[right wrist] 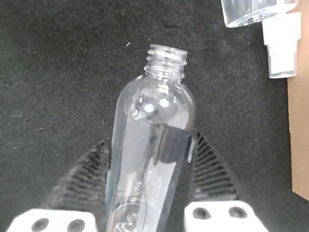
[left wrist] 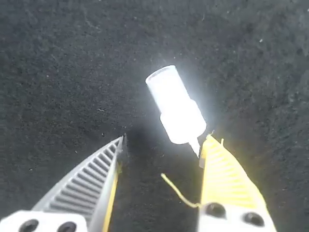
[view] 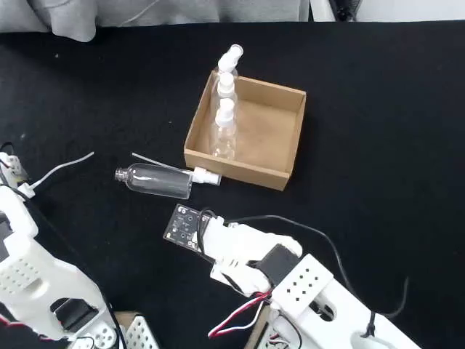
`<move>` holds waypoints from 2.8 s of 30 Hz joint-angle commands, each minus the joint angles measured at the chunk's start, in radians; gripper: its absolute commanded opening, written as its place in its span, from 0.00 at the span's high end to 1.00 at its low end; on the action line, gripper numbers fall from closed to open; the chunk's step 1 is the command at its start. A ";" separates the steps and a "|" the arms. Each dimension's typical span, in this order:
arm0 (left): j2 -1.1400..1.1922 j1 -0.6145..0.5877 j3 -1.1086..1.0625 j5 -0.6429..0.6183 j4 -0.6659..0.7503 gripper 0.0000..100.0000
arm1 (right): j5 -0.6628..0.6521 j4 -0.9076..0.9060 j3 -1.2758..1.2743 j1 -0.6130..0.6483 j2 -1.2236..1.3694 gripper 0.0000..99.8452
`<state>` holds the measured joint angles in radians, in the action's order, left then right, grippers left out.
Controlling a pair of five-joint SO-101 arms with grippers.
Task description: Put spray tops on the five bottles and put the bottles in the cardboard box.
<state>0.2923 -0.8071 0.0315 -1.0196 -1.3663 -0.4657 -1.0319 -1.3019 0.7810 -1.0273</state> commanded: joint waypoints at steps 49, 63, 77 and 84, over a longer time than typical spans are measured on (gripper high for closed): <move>0.196 -0.062 0.173 -0.002 -0.017 0.97 | -0.003 0.015 0.005 0.018 -0.010 0.92; 0.196 -0.058 0.522 0.081 -0.381 0.97 | -0.003 -0.040 0.054 -0.020 -0.008 0.92; 0.086 -0.051 0.515 0.110 -0.393 0.97 | -0.003 -0.057 0.081 -0.028 0.016 0.91; -0.100 -0.050 0.446 0.117 -0.393 0.97 | 0.031 -0.054 0.183 -0.040 0.249 0.91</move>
<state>0.3445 -0.8623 0.4764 -0.9137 -1.7469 -0.4565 -1.0810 -1.2160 0.7810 -0.8631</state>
